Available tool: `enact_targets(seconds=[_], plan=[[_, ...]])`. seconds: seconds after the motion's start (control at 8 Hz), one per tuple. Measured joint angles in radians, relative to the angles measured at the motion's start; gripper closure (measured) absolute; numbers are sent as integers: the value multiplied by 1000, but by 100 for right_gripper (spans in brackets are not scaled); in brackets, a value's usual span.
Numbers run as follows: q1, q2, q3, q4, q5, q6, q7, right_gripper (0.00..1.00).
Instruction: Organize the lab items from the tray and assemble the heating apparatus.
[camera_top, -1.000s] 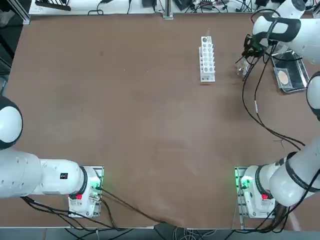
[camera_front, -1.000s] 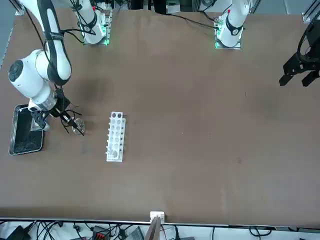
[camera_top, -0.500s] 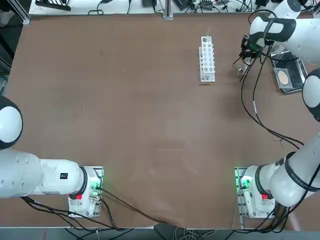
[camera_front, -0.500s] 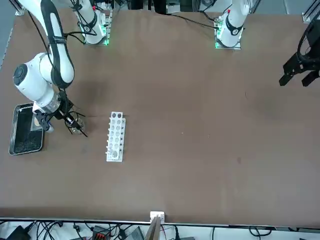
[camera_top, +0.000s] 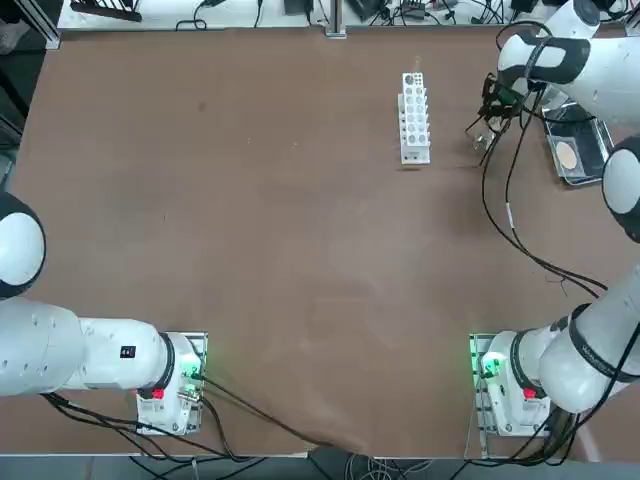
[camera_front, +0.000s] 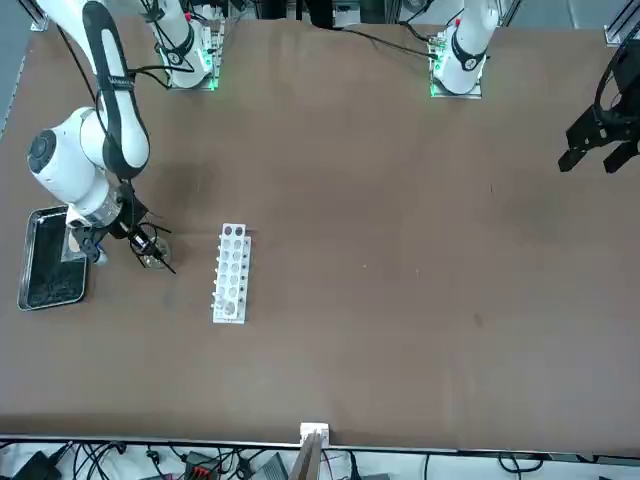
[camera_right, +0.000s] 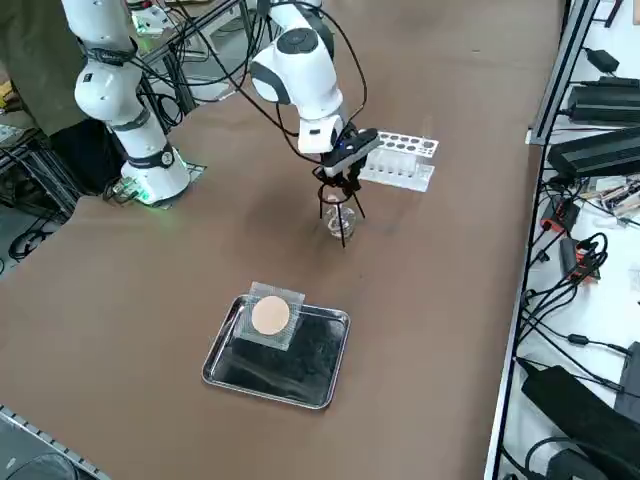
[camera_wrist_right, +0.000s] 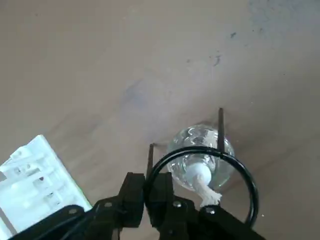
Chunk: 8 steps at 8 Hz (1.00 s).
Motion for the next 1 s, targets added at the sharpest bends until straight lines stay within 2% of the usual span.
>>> enact_targets(seconds=[0.88,1.0], plan=[[-3,-1,-6,1,2,-15,0,82],[-5,-1,-6,1,2,-15,0,69]])
